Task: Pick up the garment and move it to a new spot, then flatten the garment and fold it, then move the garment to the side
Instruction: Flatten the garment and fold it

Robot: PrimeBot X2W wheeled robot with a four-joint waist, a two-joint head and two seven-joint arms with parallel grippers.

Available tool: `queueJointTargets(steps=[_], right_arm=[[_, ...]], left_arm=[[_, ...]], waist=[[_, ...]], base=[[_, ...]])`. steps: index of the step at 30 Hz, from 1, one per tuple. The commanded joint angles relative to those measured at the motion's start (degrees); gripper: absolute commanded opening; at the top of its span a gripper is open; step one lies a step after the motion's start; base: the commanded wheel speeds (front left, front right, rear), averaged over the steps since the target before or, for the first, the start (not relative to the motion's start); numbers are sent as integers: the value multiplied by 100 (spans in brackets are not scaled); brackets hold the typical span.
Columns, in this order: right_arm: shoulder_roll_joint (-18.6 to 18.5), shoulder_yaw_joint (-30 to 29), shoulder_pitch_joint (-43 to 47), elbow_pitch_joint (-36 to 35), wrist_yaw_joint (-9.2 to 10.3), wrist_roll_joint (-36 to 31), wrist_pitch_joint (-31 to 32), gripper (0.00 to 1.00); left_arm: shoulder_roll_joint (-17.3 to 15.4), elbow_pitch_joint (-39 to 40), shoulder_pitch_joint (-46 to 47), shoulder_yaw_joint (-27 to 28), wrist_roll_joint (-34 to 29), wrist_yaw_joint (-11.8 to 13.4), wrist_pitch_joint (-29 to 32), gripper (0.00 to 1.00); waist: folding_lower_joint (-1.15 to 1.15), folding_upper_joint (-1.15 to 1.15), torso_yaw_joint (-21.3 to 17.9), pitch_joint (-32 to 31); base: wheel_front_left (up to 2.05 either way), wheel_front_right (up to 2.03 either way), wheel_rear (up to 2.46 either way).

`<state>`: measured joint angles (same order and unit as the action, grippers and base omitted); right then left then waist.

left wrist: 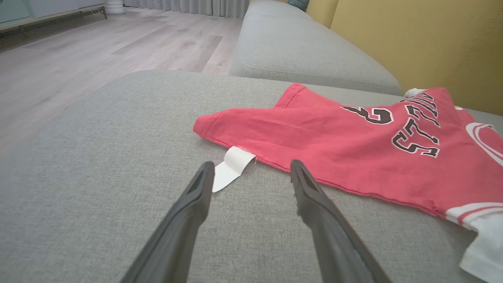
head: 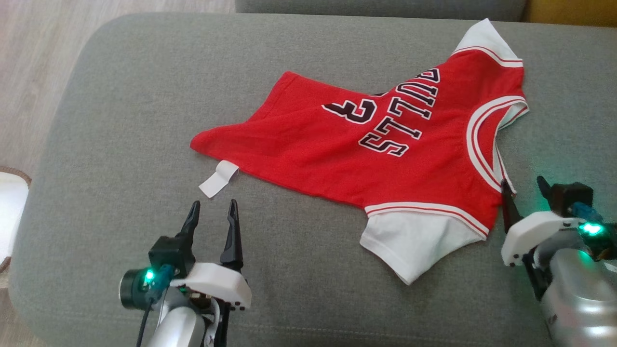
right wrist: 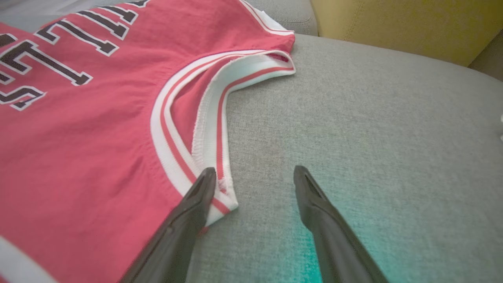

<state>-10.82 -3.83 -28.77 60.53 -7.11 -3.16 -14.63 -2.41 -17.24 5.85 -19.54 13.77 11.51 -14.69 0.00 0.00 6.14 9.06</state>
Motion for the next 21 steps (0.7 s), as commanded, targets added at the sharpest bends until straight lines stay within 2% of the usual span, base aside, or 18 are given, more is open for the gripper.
queueJointTargets(steps=[1,8,9,10,11,15,21], right_arm=[[80,191,-71,-151,-37,88,-36,100],[237,781,-42,18,-37,568,43,100],[242,884,-42,95,-37,636,120,85],[220,964,-51,159,-37,697,189,47],[168,1053,-69,207,-37,719,234,0],[-224,1240,-295,266,-37,683,206,0],[-1001,1086,-966,325,-37,231,102,0]], left_arm=[[-47,170,64,197,-43,-30,-31,100],[-47,170,99,127,-17,-50,-31,100],[-47,169,97,125,-16,-49,-31,100],[-47,166,94,123,-17,-49,-31,100],[-47,163,92,123,-17,-52,-31,100],[-47,176,115,113,-29,-71,-31,100],[-47,171,197,69,-44,-100,-31,100]], waist=[[0,0,-14,10],[0,0,114,73],[0,0,142,77],[0,0,173,88],[0,0,205,96],[0,0,355,163],[0,0,558,255]], base=[[0,0,0],[0,0,0],[0,0,0],[0,0,0],[0,0,0],[0,0,0],[0,0,0]])
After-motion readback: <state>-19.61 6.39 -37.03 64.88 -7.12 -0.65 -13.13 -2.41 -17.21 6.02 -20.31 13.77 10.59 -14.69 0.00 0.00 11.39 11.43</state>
